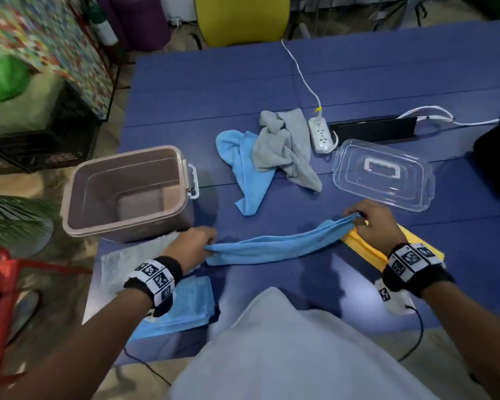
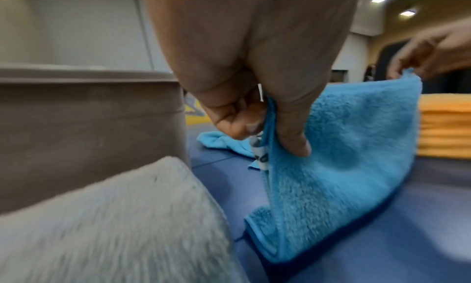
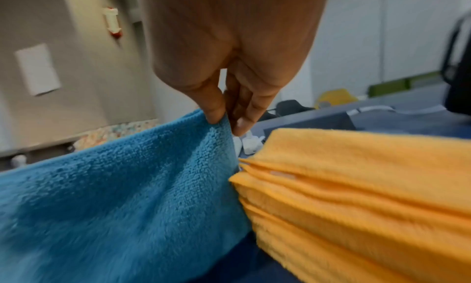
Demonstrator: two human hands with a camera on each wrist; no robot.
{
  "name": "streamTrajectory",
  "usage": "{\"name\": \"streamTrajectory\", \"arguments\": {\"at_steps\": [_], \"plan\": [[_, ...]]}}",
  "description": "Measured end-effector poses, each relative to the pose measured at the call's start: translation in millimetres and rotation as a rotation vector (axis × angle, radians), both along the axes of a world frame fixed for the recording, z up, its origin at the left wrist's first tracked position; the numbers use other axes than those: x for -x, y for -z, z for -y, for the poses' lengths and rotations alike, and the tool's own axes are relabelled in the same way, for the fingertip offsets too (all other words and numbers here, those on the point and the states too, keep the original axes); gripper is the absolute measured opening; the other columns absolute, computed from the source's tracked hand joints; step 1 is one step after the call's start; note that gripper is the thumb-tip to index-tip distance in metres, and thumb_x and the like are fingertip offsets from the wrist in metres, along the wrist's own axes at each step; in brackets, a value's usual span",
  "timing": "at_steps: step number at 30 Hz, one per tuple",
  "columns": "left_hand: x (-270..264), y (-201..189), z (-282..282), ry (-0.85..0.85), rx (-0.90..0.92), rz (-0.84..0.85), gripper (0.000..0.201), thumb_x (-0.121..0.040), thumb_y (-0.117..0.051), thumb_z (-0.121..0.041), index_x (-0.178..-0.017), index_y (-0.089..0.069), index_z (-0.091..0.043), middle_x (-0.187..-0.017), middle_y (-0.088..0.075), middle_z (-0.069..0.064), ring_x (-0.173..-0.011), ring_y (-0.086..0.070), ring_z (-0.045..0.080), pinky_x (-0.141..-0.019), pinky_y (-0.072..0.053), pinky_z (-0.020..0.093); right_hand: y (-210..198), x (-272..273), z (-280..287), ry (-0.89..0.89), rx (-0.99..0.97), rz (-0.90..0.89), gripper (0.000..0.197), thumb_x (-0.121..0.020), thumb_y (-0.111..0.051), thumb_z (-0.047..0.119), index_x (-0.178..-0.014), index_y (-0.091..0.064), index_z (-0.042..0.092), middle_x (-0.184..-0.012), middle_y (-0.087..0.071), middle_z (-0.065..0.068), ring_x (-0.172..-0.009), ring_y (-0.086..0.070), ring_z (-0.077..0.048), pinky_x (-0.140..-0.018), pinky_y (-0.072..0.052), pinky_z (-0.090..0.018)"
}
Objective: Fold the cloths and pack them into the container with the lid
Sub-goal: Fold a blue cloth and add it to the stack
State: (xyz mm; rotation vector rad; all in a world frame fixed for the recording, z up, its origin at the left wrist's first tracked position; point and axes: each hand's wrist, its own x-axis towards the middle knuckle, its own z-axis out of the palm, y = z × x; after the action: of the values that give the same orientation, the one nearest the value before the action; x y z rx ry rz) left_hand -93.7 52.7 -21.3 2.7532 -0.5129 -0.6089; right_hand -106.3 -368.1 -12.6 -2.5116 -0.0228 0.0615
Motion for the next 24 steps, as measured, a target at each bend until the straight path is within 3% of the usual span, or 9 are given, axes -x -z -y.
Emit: {"name": "streamTrajectory", "arguments": {"at_steps": [4, 7, 9, 12, 15, 19, 21, 24], "plan": [[12.0, -14.8, -15.5, -0.19, 0.418, -0.127, 0.021, -0.078, -0.078, -0.011, -0.073, -0.059, -0.016, -0.068, -0.057, -0.007, -0.061, -0.05, 0.004, -0.061, -0.04, 0.023, -4.7, 12.9, 12.5, 0.211, -0.343, 0.014, 0.023, -0.069, -0.049, 0.006, -0.083, -0.065, 0.015, -0.086, -0.067, -0.007, -0.083, -0.061, -0.021, -0.075, -0.046, -0.021], [16.9, -41.3, -14.0, -0.343, 0.796, -0.213, 0.007, -0.084, -0.069, -0.005, -0.082, -0.065, -0.01, -0.074, -0.063, -0.013, -0.07, -0.055, 0.0, -0.068, -0.044, 0.014, -23.7, 14.9, 16.4, 0.303, -0.578, 0.088, 0.026, -0.072, -0.05, 0.0, -0.081, -0.062, 0.022, -0.08, -0.066, 0.013, -0.08, -0.059, -0.008, -0.076, -0.046, -0.019], [10.9, -50.2, -8.3, -0.49, 0.98, -0.233, 0.012, -0.089, -0.06, -0.012, -0.095, -0.068, -0.005, -0.088, -0.069, -0.006, -0.082, -0.062, 0.007, -0.077, -0.05, 0.019, -35.7, 5.9, 12.5, 0.331, -0.615, 0.111, 0.028, -0.074, -0.05, 0.0, -0.082, -0.061, 0.024, -0.08, -0.064, 0.016, -0.077, -0.057, 0.0, -0.075, -0.045, -0.017], [-6.1, -56.7, 0.0, -0.651, 1.06, -0.19, 0.018, -0.093, -0.06, -0.02, -0.096, -0.069, -0.005, -0.09, -0.069, 0.005, -0.083, -0.061, 0.021, -0.073, -0.051, 0.032, -49.4, -11.5, 6.8, 0.347, -0.643, 0.147, 0.036, -0.08, -0.05, -0.01, -0.083, -0.061, 0.025, -0.086, -0.062, 0.01, -0.074, -0.056, 0.009, -0.072, -0.045, -0.014], [-21.4, -66.0, 3.3, -0.739, 1.129, -0.165, 0.034, -0.083, -0.075, -0.027, -0.094, -0.066, 0.003, -0.087, -0.059, 0.017, -0.081, -0.047, 0.031, -0.07, -0.04, 0.037, -63.5, -22.5, 9.1, 0.35, -0.689, 0.209, 0.036, -0.083, -0.05, -0.012, -0.084, -0.061, 0.022, -0.081, -0.067, 0.021, -0.075, -0.059, 0.01, -0.073, -0.046, -0.012], [-30.6, -84.1, 7.1, -0.708, 1.173, -0.043, 0.01, -0.079, -0.069, 0.001, -0.087, -0.063, -0.003, -0.074, -0.074, -0.001, -0.066, -0.065, 0.009, -0.062, -0.055, 0.021, -77.9, -26.9, 15.3, 0.302, -0.708, 0.264, 0.032, -0.086, -0.053, -0.012, -0.084, -0.062, 0.019, -0.076, -0.068, 0.026, -0.072, -0.06, 0.008, -0.072, -0.045, -0.01], [-31.5, -93.3, 10.4, -0.645, 1.191, -0.007, 0.023, -0.078, -0.066, 0.012, -0.09, -0.063, -0.007, -0.075, -0.075, -0.002, -0.066, -0.066, 0.007, -0.062, -0.055, 0.02, -80.3, -29.9, 18.4, 0.284, -0.697, 0.283, 0.032, -0.086, -0.054, -0.011, -0.084, -0.063, 0.019, -0.076, -0.068, 0.025, -0.073, -0.06, 0.007, -0.073, -0.045, -0.011], [-34.0, -102.2, 10.0, -0.546, 1.163, 0.039, 0.032, -0.077, -0.066, 0.016, -0.094, -0.063, -0.011, -0.084, -0.074, -0.007, -0.074, -0.066, 0.005, -0.071, -0.055, 0.021, -80.7, -34.7, 22.0, 0.288, -0.703, 0.301, 0.032, -0.086, -0.055, -0.011, -0.085, -0.064, 0.019, -0.077, -0.069, 0.024, -0.075, -0.061, 0.005, -0.074, -0.046, -0.012]]}}
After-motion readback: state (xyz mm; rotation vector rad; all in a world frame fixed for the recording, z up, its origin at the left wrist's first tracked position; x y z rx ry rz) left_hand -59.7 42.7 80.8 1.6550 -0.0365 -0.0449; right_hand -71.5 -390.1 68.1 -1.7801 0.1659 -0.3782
